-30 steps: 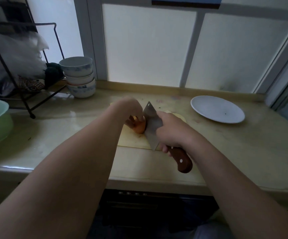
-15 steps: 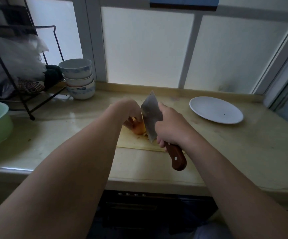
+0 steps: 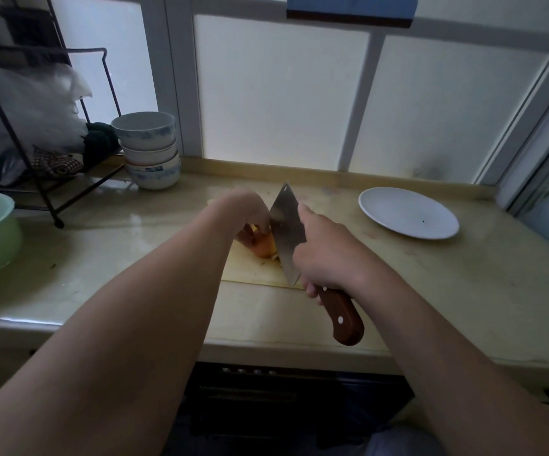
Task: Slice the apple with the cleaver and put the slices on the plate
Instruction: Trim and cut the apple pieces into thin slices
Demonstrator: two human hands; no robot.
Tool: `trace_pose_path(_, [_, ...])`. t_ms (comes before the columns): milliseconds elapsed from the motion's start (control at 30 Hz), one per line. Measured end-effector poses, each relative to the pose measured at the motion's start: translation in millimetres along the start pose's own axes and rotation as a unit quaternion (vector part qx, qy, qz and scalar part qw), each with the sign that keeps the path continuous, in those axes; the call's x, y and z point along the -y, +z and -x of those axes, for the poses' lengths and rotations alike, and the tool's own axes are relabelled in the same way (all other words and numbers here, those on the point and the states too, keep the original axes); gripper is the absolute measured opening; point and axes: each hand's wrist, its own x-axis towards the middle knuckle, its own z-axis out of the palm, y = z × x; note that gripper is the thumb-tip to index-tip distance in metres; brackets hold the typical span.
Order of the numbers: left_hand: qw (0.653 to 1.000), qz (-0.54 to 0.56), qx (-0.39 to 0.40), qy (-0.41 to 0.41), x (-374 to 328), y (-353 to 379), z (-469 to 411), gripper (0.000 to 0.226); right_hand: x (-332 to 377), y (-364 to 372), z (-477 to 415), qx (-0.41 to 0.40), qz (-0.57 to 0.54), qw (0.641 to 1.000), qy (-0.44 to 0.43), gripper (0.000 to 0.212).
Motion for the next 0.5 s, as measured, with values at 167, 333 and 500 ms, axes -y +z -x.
trace_pose_path(167, [1.000,-0.016,-0.007,0.011,-0.9,0.3,-0.6,0.021,4.9,-2.4,-1.9,0.006,0.031,1.000,0.000,0.095])
trace_pose_path(333, [0.999,-0.036,-0.005,0.018,-1.6,0.2,-2.3,0.024,8.0,-5.3,-9.8,0.016,0.056,0.998,-0.005,0.091])
trace_pose_path(500, [0.999,-0.029,-0.002,0.024,-1.0,-1.1,-3.9,0.020,5.9,1.4,-17.6,0.018,0.063,0.998,-0.018,0.076])
